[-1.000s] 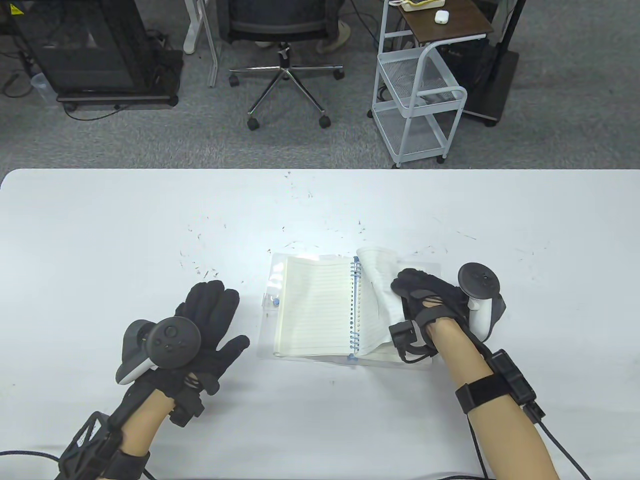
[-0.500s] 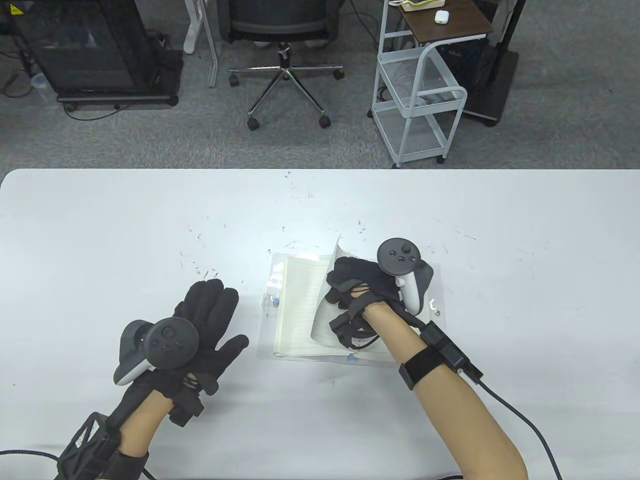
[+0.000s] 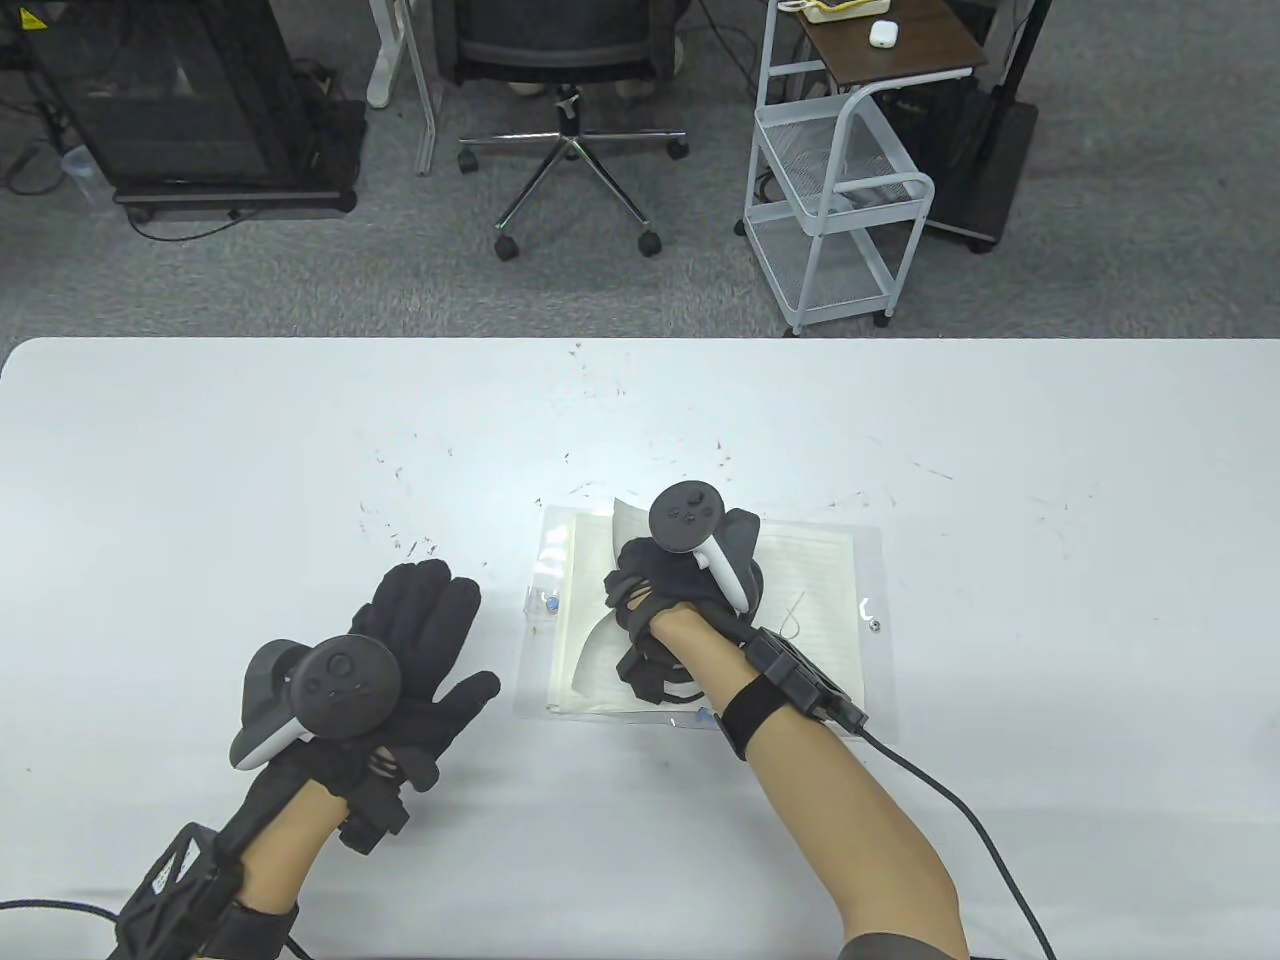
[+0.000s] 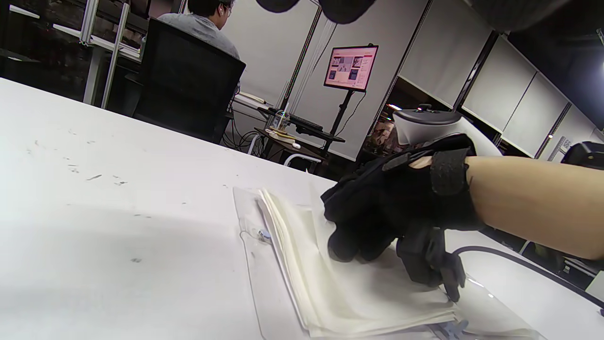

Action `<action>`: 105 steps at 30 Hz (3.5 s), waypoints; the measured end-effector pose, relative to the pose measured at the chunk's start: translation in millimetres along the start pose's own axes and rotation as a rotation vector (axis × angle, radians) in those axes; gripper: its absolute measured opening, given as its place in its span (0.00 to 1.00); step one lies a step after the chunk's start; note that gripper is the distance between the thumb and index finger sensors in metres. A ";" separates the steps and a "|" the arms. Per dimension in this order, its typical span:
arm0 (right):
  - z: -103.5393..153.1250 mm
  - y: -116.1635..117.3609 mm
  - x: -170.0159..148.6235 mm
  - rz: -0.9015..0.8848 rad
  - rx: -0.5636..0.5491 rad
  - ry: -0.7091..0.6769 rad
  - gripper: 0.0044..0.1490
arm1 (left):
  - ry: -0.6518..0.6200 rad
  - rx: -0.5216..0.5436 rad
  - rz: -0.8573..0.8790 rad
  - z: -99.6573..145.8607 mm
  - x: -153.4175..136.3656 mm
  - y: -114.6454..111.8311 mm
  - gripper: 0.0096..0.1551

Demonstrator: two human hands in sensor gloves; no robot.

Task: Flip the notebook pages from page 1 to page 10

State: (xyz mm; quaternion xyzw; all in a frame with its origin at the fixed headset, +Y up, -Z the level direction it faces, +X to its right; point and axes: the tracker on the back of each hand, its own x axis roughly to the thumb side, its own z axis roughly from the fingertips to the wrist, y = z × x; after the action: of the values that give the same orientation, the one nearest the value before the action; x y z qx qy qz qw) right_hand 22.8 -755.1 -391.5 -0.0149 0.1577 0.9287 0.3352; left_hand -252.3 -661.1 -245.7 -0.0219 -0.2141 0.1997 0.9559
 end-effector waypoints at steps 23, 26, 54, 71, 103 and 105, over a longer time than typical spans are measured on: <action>30.0 -112.8 -88.9 0.075 -0.133 -0.104 0.47 | 0.005 0.023 -0.005 2.0 2.3 6.0 0.52; 27.1 -110.6 -104.0 0.235 -0.129 -0.101 0.48 | 0.007 0.021 -0.005 2.0 2.2 6.1 0.52; 22.3 -69.3 -120.6 0.435 0.092 -0.148 0.53 | 0.007 0.004 -0.008 1.1 3.5 3.4 0.52; 53.0 -83.7 -110.8 -0.216 0.004 -0.094 0.50 | -0.006 0.021 -0.007 2.6 5.0 5.4 0.52; 77.3 -106.1 -136.6 -0.757 -0.148 0.099 0.30 | 0.006 0.008 -0.008 2.0 6.4 5.9 0.52; 75.4 -104.6 -128.1 -0.723 -0.132 0.075 0.28 | 0.004 0.009 -0.009 1.9 6.6 6.1 0.52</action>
State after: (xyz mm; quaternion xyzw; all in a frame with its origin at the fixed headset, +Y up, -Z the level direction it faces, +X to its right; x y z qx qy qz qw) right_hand 193.6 -735.6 -332.5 -0.1252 0.0942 0.7573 0.6340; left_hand -250.0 -653.0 -242.1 -0.0172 -0.2112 0.1963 0.9574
